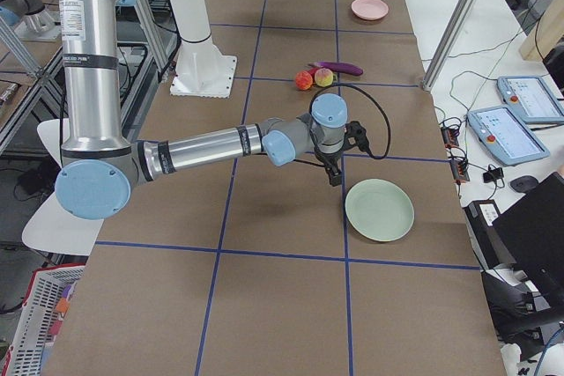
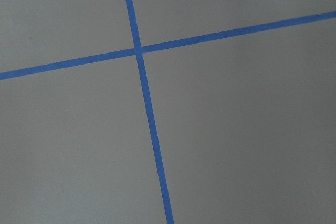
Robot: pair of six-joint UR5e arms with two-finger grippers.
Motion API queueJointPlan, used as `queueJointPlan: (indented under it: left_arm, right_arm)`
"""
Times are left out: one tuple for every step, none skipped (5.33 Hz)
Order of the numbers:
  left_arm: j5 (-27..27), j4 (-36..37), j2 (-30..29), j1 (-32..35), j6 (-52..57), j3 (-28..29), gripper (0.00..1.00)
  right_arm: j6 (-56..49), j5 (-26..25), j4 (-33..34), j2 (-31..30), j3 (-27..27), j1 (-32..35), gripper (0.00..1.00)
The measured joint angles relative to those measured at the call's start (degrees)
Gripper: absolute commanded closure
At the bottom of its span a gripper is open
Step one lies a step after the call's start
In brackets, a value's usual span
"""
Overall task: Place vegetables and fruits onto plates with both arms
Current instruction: 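Move the right gripper down onto the pomegranate and grasp it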
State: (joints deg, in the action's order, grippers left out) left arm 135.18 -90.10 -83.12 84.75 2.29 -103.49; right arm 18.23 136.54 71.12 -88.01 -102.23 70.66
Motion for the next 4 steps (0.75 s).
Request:
queueJointPlan:
  left_arm:
    - [0.0,-0.06,-0.02,-0.06,0.0,0.03,0.0]
    - [0.0,-0.08,-0.02,-0.08,0.0,0.07,0.0]
    - [0.0,-0.08,-0.02,-0.1,0.0,0.1,0.0]
    - [0.0,-0.08,-0.02,-0.11,0.0,0.15,0.0]
  right_arm:
    - [11.65,-0.53,-2.77,4.01,-0.17,-5.1,0.0]
    - [23.27,-4.17,-3.67,8.89,-0.29,-11.76,0.0]
    - [33.65,-11.43,-3.19,13.95,-0.27,-19.79,0.0]
    - [40.92,-19.07,0.9,19.7,-0.21,-27.42,0.0]
